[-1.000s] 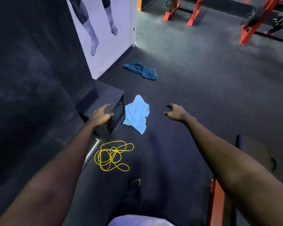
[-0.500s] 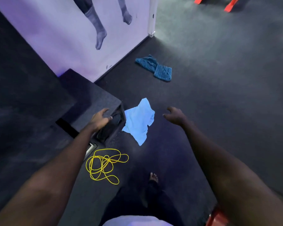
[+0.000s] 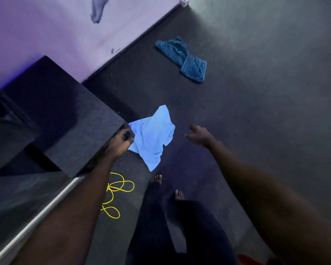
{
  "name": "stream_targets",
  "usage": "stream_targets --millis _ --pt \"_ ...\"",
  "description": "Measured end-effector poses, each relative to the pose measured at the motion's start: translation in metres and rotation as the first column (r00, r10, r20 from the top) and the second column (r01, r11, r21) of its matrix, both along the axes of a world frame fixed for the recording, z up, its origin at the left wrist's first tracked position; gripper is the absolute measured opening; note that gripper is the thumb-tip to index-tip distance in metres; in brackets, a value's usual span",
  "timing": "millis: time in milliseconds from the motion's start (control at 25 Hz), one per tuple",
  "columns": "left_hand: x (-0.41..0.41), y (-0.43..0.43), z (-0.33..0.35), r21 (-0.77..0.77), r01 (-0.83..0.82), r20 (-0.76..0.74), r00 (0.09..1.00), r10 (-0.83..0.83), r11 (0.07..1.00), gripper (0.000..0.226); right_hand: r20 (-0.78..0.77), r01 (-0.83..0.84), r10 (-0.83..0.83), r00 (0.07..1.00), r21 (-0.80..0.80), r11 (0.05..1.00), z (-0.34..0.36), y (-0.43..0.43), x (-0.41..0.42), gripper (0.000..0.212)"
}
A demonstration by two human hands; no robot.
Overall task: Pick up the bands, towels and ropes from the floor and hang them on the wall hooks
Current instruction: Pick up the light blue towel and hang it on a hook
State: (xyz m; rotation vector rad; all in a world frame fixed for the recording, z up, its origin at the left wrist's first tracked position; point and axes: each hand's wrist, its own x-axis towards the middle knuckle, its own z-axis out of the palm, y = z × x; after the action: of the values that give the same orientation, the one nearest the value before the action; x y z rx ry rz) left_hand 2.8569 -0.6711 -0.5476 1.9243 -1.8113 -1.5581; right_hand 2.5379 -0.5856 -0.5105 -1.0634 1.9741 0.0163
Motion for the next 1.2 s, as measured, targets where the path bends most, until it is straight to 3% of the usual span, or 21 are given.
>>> stream_targets --millis 200,360,560,760,880,960,1080,1120,1200 --pt "-0.063 -0.033 -0.085 0.079 -0.073 0.046 0.997 0.070 0.994 0.052 0.068 -0.038 0.031 0.997 0.114 0.993 -0.115 -0.061 -0.062 0.058" --pt "-0.101 -0.048 -0.212 0.137 -0.148 0.068 0.988 0.140 0.979 0.066 0.112 -0.088 0.071 0.991 0.150 0.985 -0.244 -0.102 -0.088 0.049" --pt "-0.135 -0.052 -0.323 0.169 -0.201 0.106 0.977 0.185 0.965 0.054 0.144 -0.120 0.095 0.985 0.176 0.977 -0.381 -0.120 -0.104 0.045" --pt "-0.141 -0.061 -0.446 0.113 -0.196 0.131 0.975 0.181 0.974 0.050 0.142 -0.098 0.073 0.987 0.180 0.979 -0.532 -0.133 -0.113 0.025" --pt "-0.137 -0.058 -0.501 0.079 -0.221 0.160 0.965 0.206 0.972 0.050 0.120 0.029 -0.048 0.992 0.159 0.987 -0.607 -0.147 -0.106 0.032" --pt "-0.131 -0.051 -0.531 0.093 -0.225 0.183 0.961 0.205 0.970 0.050 0.113 0.201 -0.216 0.970 0.129 0.971 -0.651 -0.152 -0.098 0.045" --pt "-0.122 -0.038 -0.558 0.105 -0.202 0.184 0.966 0.181 0.974 0.051 0.190 0.564 -0.582 0.791 0.143 0.813 -0.690 -0.151 -0.080 0.065" --pt "-0.119 -0.035 -0.561 0.111 -0.193 0.184 0.968 0.171 0.975 0.051 0.221 0.636 -0.655 0.722 0.159 0.755 -0.698 -0.149 -0.076 0.064" --pt "-0.115 -0.033 -0.566 0.120 -0.184 0.185 0.970 0.161 0.976 0.051 0.289 0.679 -0.696 0.657 0.172 0.713 -0.707 -0.148 -0.071 0.039"
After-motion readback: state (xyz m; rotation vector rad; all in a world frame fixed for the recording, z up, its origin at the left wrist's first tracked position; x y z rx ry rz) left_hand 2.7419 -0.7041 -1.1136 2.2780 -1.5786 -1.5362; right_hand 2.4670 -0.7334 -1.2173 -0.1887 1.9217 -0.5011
